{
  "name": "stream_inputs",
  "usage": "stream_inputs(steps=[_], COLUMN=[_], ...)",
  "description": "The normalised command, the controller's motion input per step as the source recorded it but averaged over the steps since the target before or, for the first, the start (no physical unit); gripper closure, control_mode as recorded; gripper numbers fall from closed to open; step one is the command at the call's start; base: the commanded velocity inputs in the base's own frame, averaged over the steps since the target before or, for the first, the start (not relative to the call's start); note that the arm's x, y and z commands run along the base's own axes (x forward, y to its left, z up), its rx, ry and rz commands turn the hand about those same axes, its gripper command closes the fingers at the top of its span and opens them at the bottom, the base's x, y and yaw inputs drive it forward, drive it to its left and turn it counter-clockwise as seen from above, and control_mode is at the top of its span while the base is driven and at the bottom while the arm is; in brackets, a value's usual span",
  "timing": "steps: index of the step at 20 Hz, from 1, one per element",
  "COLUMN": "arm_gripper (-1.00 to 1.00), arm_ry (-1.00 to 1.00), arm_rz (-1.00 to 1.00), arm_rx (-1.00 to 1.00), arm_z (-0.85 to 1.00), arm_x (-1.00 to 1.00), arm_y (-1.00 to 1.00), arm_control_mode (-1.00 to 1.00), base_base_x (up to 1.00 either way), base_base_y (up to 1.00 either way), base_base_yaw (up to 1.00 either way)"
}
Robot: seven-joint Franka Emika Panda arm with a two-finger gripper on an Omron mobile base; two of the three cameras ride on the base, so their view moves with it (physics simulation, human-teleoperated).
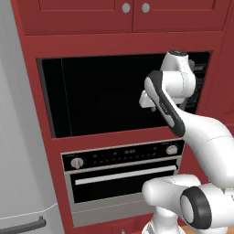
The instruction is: Place the sponge inside the microwave to prepare for sanitizing.
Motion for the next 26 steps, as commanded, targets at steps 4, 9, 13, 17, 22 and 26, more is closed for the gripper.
stream_inputs(steps=[4, 9, 13, 17, 22, 26], arm_gripper=[-1.0, -1.0, -1.0, -1.0, -1.0, -1.0], arm_ry=[-0.05, -0.27, -0.25, -0.1, 0.0, -0.07], arm_rz=[0.0, -0.02, -0.02, -0.06, -0.08, -0.01], arm_rx=[0.0, 0.0, 0.0, 0.01, 0.03, 0.0], arm_z=[0.0, 0.01, 0.1, 0.17, 0.19, 0.2], arm_x=[-0.14, -0.34, -0.24, -0.17, -0.1, -0.01], arm_y=[0.0, -0.12, -0.23, -0.33, -0.42, -0.39], arm_control_mode=[-1.0, -1.0, -1.0, -1.0, -1.0, -1.0], base_base_x=[0.0, 0.0, 0.0, 0.0, 0.0, 0.0], base_base_y=[0.0, 0.0, 0.0, 0.0, 0.0, 0.0], base_base_yaw=[0.0, 0.0, 0.0, 0.0, 0.0, 0.0])
